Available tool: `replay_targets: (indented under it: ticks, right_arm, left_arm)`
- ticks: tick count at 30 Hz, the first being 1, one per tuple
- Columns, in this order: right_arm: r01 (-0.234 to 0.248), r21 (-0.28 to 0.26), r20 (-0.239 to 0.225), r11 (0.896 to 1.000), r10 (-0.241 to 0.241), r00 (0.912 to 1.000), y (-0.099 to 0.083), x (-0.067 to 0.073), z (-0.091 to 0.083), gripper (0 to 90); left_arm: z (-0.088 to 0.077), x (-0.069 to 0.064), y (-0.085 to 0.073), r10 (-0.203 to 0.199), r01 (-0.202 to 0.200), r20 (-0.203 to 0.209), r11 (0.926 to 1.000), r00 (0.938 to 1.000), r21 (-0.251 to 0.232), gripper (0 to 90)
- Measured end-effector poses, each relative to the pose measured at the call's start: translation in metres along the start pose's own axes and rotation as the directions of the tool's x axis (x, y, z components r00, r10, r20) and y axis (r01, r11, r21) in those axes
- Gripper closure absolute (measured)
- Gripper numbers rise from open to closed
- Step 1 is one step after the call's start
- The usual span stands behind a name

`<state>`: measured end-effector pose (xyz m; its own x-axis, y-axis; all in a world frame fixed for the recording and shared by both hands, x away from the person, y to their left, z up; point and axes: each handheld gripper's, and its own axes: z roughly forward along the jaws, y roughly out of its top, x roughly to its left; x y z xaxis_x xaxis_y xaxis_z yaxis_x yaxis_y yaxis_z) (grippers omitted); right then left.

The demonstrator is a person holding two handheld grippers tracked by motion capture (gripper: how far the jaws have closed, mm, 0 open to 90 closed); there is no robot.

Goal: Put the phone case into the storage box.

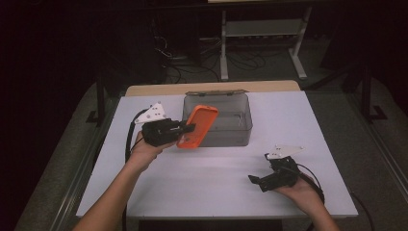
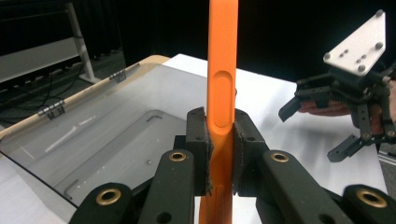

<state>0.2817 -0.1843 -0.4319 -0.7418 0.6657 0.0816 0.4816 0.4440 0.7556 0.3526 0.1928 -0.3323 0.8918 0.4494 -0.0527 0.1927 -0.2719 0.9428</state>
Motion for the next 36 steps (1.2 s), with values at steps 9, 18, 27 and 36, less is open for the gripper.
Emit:
replay_targets:
  ticks: [9,18,27,36]
  right_arm:
    - [-0.002,-0.002,0.000,1.000,0.002,1.0000,0.000,0.000,0.000,0.4]
    - [-0.003,-0.003,0.001,1.000,0.003,1.0000,0.000,0.000,-0.001,0.4]
    - [-0.001,-0.004,0.003,1.000,0.001,1.0000,-0.001,0.000,-0.001,0.4]
    - [-0.002,-0.004,0.005,1.000,0.002,1.0000,-0.001,-0.001,-0.001,0.4]
  left_arm:
    - [0.002,0.005,0.015,0.008,-0.008,0.013,0.9999,0.9999,-0.010,79.6]
    - [0.005,0.014,0.030,0.011,-0.010,0.018,0.9998,0.9998,-0.018,79.6]
    - [0.010,0.024,0.037,0.000,0.000,0.003,0.9994,1.0000,-0.036,79.6]
    - [0.017,0.036,0.043,-0.010,0.009,-0.017,0.9990,0.9998,-0.044,79.6]
